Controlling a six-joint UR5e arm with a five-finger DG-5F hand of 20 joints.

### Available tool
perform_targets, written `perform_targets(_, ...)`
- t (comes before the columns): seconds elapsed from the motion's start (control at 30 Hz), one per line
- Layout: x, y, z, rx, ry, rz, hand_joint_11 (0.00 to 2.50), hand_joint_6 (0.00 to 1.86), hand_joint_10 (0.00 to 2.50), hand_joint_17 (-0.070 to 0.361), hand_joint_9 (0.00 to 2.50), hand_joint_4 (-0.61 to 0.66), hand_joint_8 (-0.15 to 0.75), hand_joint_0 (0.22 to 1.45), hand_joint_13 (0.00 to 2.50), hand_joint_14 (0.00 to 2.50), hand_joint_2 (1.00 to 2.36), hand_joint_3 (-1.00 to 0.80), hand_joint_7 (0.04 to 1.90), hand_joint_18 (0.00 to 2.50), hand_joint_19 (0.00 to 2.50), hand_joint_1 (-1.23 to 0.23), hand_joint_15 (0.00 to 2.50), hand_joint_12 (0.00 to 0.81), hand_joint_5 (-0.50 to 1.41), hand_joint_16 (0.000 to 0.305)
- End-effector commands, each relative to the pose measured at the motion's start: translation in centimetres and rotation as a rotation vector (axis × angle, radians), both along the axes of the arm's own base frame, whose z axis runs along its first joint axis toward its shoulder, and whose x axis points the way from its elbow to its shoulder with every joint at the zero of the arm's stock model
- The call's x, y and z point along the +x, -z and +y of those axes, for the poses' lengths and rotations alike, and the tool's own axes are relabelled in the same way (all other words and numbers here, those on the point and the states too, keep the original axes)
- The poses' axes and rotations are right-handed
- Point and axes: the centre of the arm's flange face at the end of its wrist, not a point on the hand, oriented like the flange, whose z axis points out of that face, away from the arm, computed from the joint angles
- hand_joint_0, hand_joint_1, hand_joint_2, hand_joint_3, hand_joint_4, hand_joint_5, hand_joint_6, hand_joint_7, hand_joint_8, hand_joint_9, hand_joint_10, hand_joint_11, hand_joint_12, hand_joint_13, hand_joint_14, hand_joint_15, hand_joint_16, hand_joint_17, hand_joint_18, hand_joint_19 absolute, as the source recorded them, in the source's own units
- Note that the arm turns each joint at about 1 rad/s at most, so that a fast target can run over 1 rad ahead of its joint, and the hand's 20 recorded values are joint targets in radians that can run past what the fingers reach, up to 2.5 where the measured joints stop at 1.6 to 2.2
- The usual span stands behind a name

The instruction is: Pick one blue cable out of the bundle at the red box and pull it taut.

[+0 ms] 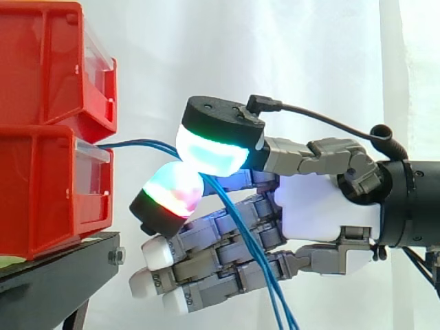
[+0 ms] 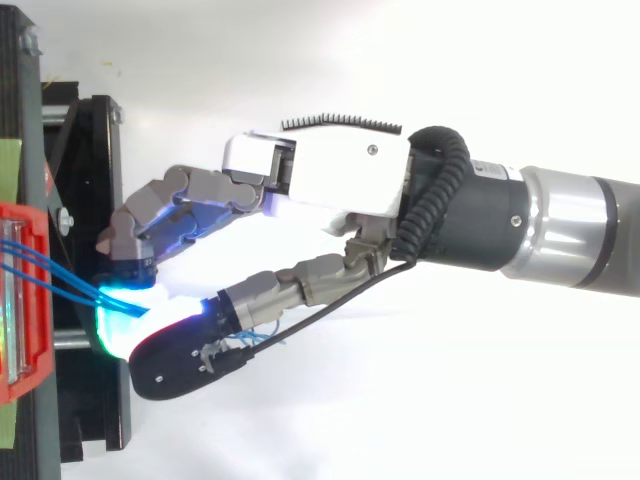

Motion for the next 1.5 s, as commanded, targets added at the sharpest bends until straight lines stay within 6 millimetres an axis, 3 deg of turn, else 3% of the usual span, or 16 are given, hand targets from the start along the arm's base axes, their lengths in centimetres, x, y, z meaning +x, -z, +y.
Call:
perform_targets(0.0, -0.5, -0.4, -0.1, -0.004, 0.001, 0.033, 0.67, 0.91, 0.01, 0.117, 0.78, 0.08, 0.32, 0.63, 0.56, 0.01, 1.02, -0.28, 0.92, 0.4, 0.09, -0.72, 0.25, 0.372, -0.19, 0.052)
perform_targets(0.43, -1.4, -2.7, -0.3, -0.012, -0.001, 0.057, 0.75, 0.91, 0.01, 0.116, 0.82, 0.07, 0.324, 0.64, 0.84, 0.02, 1.02, -0.29, 0.91, 0.46, 0.12, -0.71, 0.55, 0.356, -0.2, 0.051)
perform_targets(0.83, -1.5, -3.8, -0.3, -0.011, -0.001, 0.05, 1.02, 0.91, 0.01, 0.116, 0.93, 0.07, 0.322, 0.64, 0.84, 0.02, 1.01, -0.31, 0.88, 0.47, 0.13, -0.72, 0.58, 0.365, -0.2, 0.051)
perform_targets(1.47, -1.7, -4.4, -0.5, -0.016, 0.001, 0.1, 1.06, 0.92, 0.01, 0.115, 0.94, 0.02, 0.302, 0.75, 0.84, 0.02, 1.0, -0.47, 0.91, 0.52, 0.1, -0.88, 0.58, 0.355, -0.2, 0.051)
